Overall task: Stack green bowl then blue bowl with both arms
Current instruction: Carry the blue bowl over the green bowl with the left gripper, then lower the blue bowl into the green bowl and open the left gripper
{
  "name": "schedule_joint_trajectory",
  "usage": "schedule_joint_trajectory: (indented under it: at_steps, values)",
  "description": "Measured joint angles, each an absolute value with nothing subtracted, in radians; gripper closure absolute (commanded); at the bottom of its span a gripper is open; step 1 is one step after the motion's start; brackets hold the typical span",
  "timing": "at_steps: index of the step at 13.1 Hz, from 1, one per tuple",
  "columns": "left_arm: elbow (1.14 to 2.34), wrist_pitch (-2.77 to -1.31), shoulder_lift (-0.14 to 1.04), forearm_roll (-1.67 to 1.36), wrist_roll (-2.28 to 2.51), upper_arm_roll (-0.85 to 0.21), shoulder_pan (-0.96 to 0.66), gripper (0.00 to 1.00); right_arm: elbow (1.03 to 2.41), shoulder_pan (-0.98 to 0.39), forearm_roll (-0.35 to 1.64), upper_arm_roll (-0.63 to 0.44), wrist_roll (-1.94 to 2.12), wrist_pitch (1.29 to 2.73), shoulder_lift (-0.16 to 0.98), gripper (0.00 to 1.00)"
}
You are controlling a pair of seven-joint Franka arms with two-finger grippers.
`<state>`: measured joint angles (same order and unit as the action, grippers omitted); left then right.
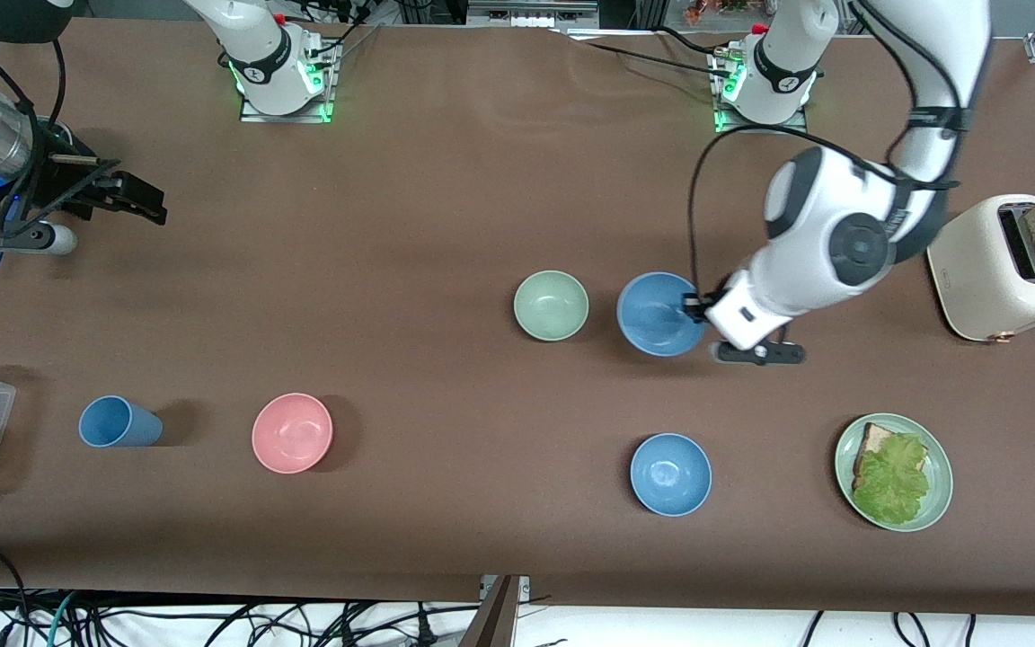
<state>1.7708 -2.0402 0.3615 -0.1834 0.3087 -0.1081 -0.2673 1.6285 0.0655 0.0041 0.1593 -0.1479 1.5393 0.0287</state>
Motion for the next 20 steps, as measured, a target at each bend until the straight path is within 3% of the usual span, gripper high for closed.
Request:
schedule_joint_trajectory:
  at_steps: [9,19,20]
  values:
    - [1.727,-2.172,0.502,-0.183,0.582,-0.106,-0.489,1.00,1.591,0.067,0.003,0.158,-0.145,1.539,0.033,0.00]
    - [1.800,-2.278,0.524,-0.183,0.601,-0.103,-0.532,1.00,1.591,0.077,0.003,0.157,-0.145,1.539,0.035,0.00]
    - [1.805,-2.281,0.524,-0.183,0.601,-0.103,-0.533,0.91,1.591,0.077,0.003,0.157,-0.145,1.539,0.035,0.00]
